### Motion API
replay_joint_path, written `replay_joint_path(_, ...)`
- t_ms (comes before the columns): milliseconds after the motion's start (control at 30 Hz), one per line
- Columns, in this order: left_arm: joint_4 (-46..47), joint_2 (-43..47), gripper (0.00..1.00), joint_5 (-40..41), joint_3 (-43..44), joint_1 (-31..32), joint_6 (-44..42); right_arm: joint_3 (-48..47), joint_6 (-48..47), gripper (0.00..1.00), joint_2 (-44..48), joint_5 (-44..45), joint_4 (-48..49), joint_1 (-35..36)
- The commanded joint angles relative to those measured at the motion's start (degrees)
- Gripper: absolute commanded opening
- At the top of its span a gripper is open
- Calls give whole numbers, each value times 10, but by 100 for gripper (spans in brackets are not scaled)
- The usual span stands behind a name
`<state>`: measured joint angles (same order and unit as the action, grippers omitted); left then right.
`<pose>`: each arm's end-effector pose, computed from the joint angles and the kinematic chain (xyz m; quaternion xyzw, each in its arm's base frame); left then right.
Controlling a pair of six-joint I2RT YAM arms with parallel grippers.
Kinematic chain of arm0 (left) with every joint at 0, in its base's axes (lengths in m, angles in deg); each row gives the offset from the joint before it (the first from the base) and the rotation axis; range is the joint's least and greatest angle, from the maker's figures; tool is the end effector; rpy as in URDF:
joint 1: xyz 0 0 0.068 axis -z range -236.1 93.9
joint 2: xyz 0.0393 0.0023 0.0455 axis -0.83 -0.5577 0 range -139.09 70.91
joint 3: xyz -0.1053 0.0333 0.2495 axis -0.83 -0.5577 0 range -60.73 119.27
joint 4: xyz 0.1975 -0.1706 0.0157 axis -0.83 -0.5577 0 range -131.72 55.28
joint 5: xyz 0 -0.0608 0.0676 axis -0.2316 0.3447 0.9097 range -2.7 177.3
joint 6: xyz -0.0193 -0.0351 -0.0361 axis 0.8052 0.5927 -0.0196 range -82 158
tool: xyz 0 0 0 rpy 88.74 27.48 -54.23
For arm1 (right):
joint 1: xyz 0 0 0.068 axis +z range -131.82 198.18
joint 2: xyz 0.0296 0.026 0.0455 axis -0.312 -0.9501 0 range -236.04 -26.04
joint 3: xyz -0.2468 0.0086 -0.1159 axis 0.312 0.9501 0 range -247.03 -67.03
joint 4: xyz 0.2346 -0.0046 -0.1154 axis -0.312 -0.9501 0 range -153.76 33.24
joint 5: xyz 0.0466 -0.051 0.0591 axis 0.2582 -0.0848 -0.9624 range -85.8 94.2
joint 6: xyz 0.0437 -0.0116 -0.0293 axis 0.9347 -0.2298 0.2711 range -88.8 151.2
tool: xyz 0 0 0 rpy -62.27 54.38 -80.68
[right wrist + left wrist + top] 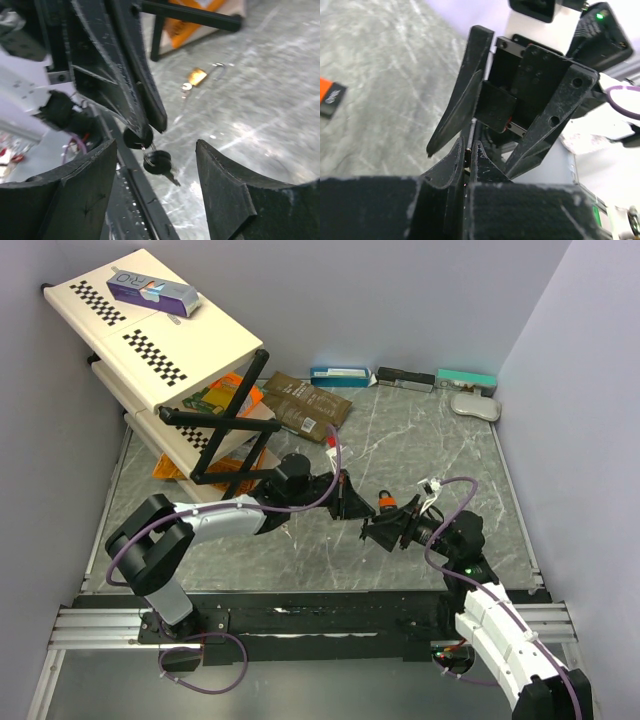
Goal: Unlock with the key
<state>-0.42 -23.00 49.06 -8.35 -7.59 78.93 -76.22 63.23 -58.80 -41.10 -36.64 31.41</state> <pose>0.2235 -0.2861 0.2466 0.2629 0.6930 -0.6142 0.2709 0.1358 0.0579 0.2075 -0.1507 0.7060 0.5022 0.4760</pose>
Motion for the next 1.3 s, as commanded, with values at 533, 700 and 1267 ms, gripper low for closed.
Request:
replay_joint_path(533,43,28,1,10,11,17,-16,5,71,49,-41,-56,172,6)
replay_joint_path(700,46,33,1,35,9,18,-16,9,65,43,-44,-48,164,9)
replay_joint_path(1267,36,41,36,60,19,26,-8,13,36,0,-50,-3,112,11)
